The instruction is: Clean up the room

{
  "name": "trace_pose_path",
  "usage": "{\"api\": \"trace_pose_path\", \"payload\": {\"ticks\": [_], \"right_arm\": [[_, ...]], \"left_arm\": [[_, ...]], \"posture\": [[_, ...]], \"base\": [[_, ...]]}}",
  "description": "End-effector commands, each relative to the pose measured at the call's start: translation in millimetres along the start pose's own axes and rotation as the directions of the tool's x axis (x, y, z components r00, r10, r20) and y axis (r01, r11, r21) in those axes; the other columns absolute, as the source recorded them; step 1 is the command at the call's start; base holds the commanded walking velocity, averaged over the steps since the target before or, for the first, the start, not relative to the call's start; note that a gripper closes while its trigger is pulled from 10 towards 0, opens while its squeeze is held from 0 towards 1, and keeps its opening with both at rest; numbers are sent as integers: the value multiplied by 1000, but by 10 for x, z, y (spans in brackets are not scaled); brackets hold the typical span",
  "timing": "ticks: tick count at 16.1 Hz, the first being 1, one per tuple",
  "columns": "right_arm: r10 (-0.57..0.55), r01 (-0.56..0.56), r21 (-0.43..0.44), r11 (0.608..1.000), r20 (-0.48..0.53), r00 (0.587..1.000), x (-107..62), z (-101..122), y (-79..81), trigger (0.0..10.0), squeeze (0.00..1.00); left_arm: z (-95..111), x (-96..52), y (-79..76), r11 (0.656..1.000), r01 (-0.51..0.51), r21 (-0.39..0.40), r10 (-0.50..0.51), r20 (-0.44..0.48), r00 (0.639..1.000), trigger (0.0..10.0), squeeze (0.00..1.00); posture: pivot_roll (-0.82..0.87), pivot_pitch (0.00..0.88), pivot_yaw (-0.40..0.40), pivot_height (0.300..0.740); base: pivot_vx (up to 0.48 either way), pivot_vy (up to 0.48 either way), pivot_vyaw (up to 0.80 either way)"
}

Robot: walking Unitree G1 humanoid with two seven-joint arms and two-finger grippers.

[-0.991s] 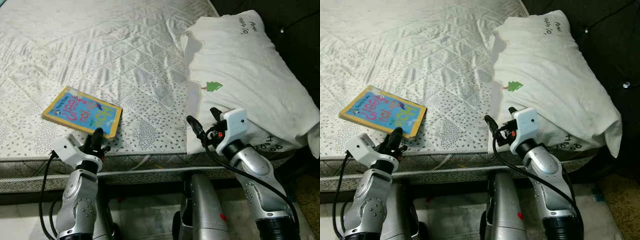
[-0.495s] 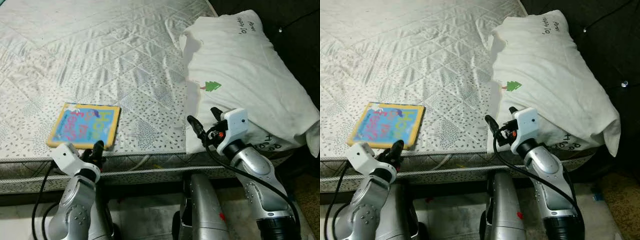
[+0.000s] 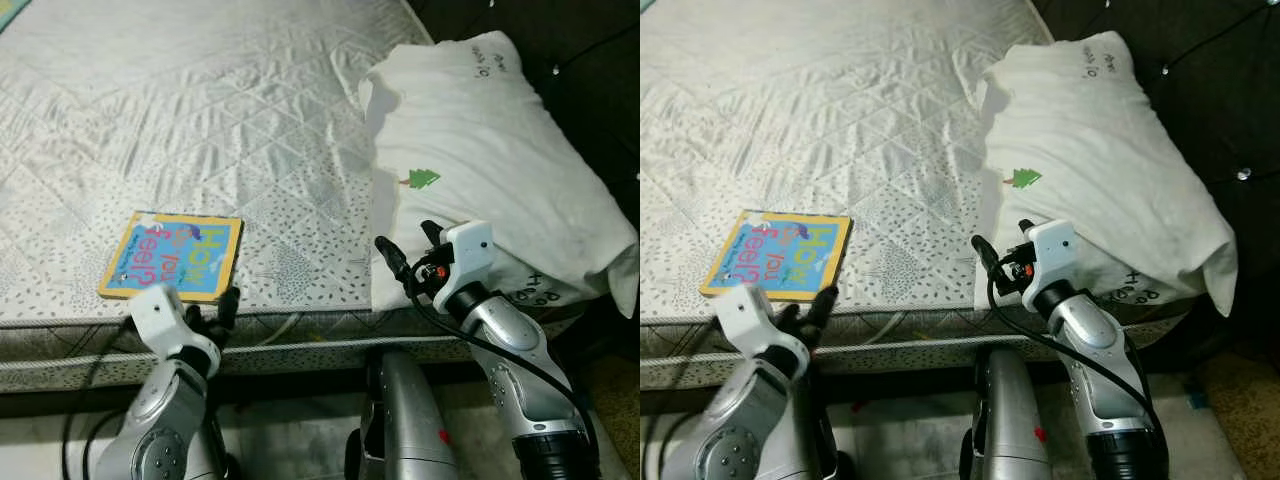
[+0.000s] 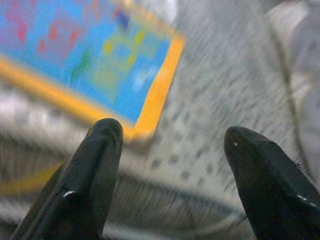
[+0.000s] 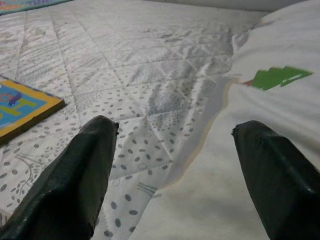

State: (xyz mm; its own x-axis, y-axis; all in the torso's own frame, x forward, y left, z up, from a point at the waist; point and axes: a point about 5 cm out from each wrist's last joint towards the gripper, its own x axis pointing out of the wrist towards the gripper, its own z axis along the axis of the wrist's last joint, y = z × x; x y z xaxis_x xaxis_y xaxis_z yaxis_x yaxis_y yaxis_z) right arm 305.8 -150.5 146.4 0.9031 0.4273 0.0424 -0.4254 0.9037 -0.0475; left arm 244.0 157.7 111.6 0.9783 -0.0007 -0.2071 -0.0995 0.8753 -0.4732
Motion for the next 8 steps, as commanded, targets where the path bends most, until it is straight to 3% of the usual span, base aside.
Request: {"api": "trace_pose_path", "payload": {"ticks": [1,4,8], "right_arm": [[-12,12,7,1000,6,1000,8,0,-44,10000,0],[-34,35,50,998,-7,999,15,-39,-54,10000,0],[-34,35,50,998,-7,999,15,-39,-54,10000,0]], "left_arm": [[128,-60,-8,1000,8,28,-11,82,997,10000,1000],[264,-119,152,995,-89,52,77,190,979,10000,1000],[264,-119,152,995,-89,52,77,190,979,10000,1000]], "posture": [[-52,74,-45,498],[-49,67,-45,498],[-49,67,-45,498]], "base": [[0,0,0],[0,0,0],[0,0,0]]}}
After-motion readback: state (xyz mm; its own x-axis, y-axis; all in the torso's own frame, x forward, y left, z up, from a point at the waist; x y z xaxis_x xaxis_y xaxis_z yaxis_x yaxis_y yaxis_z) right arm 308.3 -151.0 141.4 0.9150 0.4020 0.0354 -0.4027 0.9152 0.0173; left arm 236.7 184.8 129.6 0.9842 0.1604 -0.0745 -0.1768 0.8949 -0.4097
